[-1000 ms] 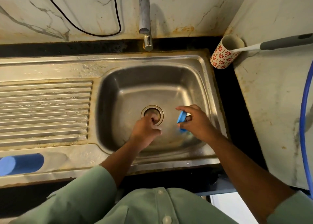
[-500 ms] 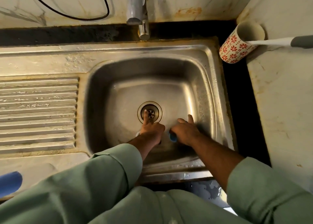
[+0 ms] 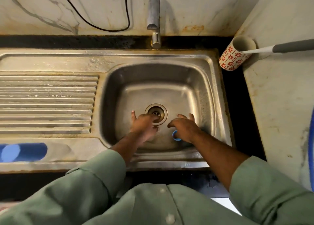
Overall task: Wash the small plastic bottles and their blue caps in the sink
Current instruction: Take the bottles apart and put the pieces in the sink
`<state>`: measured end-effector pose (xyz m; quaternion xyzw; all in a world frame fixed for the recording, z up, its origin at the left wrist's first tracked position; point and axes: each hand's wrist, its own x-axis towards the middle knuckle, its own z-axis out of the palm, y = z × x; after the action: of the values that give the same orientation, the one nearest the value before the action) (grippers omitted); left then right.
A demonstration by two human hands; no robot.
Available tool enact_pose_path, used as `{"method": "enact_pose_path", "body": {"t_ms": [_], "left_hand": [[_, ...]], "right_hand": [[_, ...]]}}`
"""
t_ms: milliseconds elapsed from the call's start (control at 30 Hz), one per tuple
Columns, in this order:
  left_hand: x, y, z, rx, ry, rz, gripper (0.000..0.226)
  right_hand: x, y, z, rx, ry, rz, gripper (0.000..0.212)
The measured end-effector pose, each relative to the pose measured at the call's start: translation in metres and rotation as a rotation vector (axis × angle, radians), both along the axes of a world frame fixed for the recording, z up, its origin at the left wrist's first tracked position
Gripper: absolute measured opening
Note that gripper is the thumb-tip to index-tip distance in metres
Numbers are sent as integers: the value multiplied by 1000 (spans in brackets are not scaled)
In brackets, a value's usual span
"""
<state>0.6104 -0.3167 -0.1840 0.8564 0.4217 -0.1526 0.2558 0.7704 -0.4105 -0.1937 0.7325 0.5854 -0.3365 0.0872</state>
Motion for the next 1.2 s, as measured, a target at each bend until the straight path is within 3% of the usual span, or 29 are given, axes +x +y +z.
{"method": "enact_pose_path", "body": {"t_ms": [200, 467, 667, 800, 1000, 1133, 1200], "left_hand": [[-80, -19, 37, 68, -473, 358, 43], [-210, -53, 55, 378, -859, 531, 18], [-290, -50, 51, 425, -959, 505, 17], [-327, -36, 43, 208, -942, 684, 11], [-332, -19, 44, -41, -939, 780, 35], [-315, -13, 51, -36, -939, 639, 83], [-301, -13, 57, -70, -954, 574, 74]], "right_hand": [[-52, 9, 20, 261, 107, -28, 46], [-183, 29, 102, 448, 585, -315, 41], [-292, 46, 132, 540, 829, -428, 53], [-341, 62, 126, 567, 797, -429, 79], [-365, 71, 122, 671, 730, -544, 48], [-350, 55, 135, 731, 739, -636, 41], [-335, 46, 143, 744, 754, -654, 40]]}}
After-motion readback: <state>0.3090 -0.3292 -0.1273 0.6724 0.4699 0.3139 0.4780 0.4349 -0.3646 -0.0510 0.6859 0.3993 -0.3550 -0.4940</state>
